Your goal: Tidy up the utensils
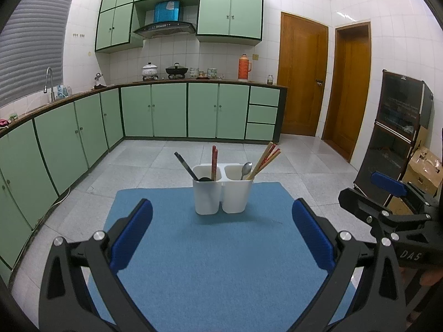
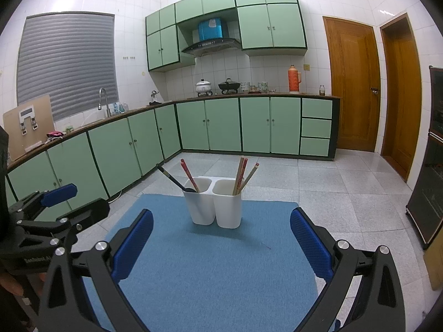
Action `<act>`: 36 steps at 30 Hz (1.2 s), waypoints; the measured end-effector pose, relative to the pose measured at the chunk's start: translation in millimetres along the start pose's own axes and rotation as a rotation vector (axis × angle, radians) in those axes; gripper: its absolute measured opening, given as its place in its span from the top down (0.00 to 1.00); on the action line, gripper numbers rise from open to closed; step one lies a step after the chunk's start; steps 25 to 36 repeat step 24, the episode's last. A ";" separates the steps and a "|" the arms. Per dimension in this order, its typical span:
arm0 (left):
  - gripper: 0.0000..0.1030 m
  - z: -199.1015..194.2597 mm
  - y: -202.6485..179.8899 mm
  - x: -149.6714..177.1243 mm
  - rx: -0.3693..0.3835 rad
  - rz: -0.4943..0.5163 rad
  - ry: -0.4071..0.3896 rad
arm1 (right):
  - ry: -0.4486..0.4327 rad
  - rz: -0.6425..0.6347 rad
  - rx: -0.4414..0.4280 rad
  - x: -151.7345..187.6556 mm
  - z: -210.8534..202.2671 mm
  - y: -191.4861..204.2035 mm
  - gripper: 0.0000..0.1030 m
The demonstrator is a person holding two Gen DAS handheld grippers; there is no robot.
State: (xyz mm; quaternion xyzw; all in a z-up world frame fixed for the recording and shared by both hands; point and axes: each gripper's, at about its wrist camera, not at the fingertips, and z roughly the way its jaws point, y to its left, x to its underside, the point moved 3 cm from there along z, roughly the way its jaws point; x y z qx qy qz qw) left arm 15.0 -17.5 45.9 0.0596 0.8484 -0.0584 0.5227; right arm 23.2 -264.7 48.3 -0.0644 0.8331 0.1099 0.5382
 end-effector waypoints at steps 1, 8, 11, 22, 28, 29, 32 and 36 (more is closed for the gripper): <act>0.05 0.7 0.2 0.5 0.001 0.000 0.001 | 0.001 0.000 0.001 0.4 0.4 -0.2 0.06; 0.05 4.0 -0.4 3.0 0.005 -0.007 0.003 | 0.007 -0.002 0.006 8.9 2.3 -3.2 0.06; 0.05 5.7 -1.3 3.9 0.005 -0.007 0.004 | 0.008 -0.001 0.004 9.3 2.3 -3.7 0.06; 0.05 5.5 -1.0 5.8 0.004 -0.005 0.007 | 0.009 -0.003 0.005 11.6 1.2 -4.9 0.06; 0.05 5.9 -1.6 6.0 0.005 -0.006 0.008 | 0.009 -0.004 0.005 11.8 1.0 -5.8 0.06; 0.05 5.9 -1.6 6.0 0.005 -0.006 0.008 | 0.009 -0.004 0.005 11.8 1.0 -5.8 0.06; 0.05 5.9 -1.6 6.0 0.005 -0.006 0.008 | 0.009 -0.004 0.005 11.8 1.0 -5.8 0.06; 0.05 5.9 -1.6 6.0 0.005 -0.006 0.008 | 0.009 -0.004 0.005 11.8 1.0 -5.8 0.06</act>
